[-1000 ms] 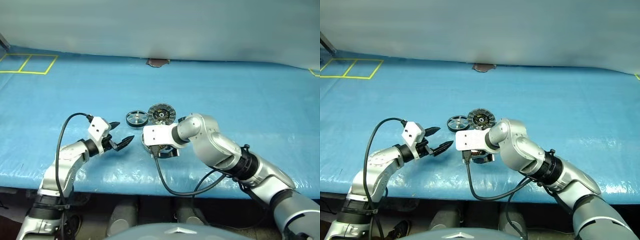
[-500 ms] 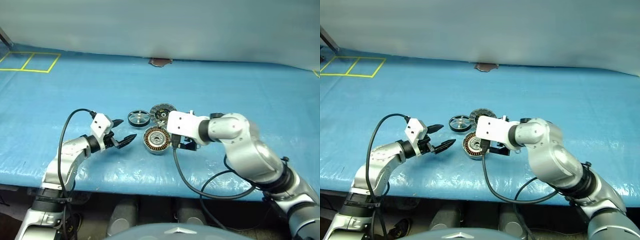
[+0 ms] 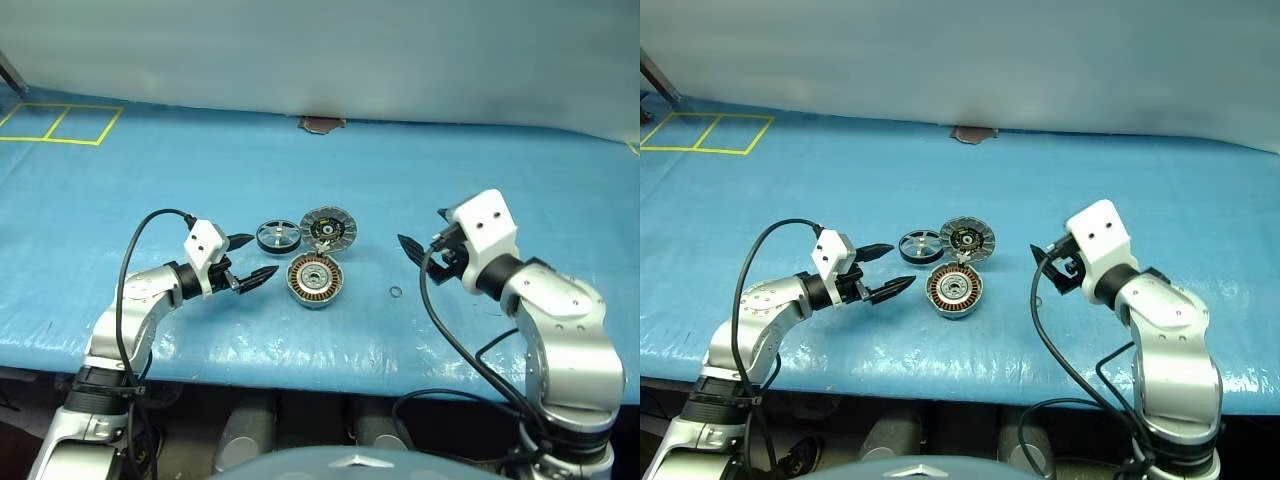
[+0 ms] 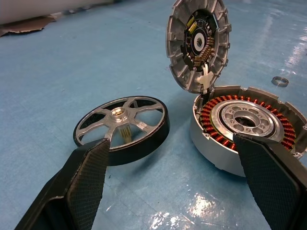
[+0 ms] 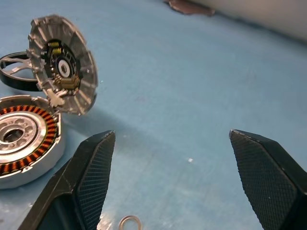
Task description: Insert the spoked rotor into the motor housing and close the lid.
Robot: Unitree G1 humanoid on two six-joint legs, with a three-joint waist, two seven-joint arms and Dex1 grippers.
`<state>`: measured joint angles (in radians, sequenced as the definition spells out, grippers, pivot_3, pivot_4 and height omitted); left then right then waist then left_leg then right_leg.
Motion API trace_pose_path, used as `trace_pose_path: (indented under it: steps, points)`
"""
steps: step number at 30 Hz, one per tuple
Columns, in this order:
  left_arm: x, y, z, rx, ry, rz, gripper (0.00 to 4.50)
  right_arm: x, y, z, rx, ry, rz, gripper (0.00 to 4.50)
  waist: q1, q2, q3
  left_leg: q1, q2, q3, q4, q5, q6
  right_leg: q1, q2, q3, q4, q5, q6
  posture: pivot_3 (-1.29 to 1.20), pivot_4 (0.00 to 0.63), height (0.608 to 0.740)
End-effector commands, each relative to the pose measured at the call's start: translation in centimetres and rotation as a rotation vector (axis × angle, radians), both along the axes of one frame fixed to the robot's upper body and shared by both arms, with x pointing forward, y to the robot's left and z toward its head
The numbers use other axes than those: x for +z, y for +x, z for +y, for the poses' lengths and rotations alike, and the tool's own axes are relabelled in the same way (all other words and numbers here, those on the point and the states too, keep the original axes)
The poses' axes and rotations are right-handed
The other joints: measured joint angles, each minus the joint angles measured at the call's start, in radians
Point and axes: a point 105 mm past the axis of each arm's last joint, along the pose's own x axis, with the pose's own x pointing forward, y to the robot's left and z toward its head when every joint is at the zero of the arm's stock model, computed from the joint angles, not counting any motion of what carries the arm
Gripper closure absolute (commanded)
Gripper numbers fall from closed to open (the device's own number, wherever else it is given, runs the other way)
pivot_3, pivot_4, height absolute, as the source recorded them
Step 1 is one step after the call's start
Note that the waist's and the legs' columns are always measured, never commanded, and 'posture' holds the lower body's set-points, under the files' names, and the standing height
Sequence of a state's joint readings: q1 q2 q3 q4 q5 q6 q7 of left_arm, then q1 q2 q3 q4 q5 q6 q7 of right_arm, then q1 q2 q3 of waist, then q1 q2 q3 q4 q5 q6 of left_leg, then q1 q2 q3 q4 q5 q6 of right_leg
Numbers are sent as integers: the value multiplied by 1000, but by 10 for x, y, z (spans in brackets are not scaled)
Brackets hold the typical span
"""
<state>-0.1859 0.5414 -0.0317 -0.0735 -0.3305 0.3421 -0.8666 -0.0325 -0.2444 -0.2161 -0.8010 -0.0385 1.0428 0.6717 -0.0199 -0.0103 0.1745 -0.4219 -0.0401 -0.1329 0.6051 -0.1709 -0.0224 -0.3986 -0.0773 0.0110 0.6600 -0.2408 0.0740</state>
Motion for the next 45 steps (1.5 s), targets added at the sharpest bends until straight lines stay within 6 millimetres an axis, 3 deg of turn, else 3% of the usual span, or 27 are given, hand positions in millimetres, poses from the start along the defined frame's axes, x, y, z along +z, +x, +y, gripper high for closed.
trace_pose_path:
  steps: [1, 5, 11, 21, 34, 45]
  points:
    - [11, 1, -2, -23, -4, -33, 0, -13, -3, -7, -33, 24, -10, 492, -2, 0, 0, 0, 0, 0, 0, 0, 0, 0, 0, 0, 0, 0, -1, 0, 150, 740]
    - [11, 1, 1, -20, 6, -34, 0, -37, -6, -8, -58, 35, 22, 492, -6, 1, 0, 1, 0, 1, 1, 0, 0, 1, 0, 1, 0, -2, -4, 0, 150, 740]
    - [12, 0, 0, -20, 11, -38, 0, -53, -3, -6, -59, 34, 26, 492, -6, 1, 0, 2, 0, 1, 0, 0, 0, 1, 0, 2, 0, -3, -5, 0, 150, 740]
    - [14, -2, 0, -26, 9, -40, 0, -57, -7, 6, 17, 11, 48, 492, -2, 1, 0, 2, 0, 1, 0, 0, 0, 1, 0, 1, 0, -3, -5, 0, 150, 740]
    - [14, -6, -7, -75, -7, -19, 0, -73, -8, -3, -29, 0, 88, 492, -1, 1, 0, 2, 0, 1, 0, 0, 0, 1, 0, 1, 0, -3, -5, 0, 150, 740]
    - [11, -21, -14, -197, 21, 22, 0, -80, -5, 2, -18, 17, 104, 492, -2, 1, 0, 2, 0, 1, 0, 0, 0, 1, 0, 1, 0, -3, -5, 0, 150, 740]
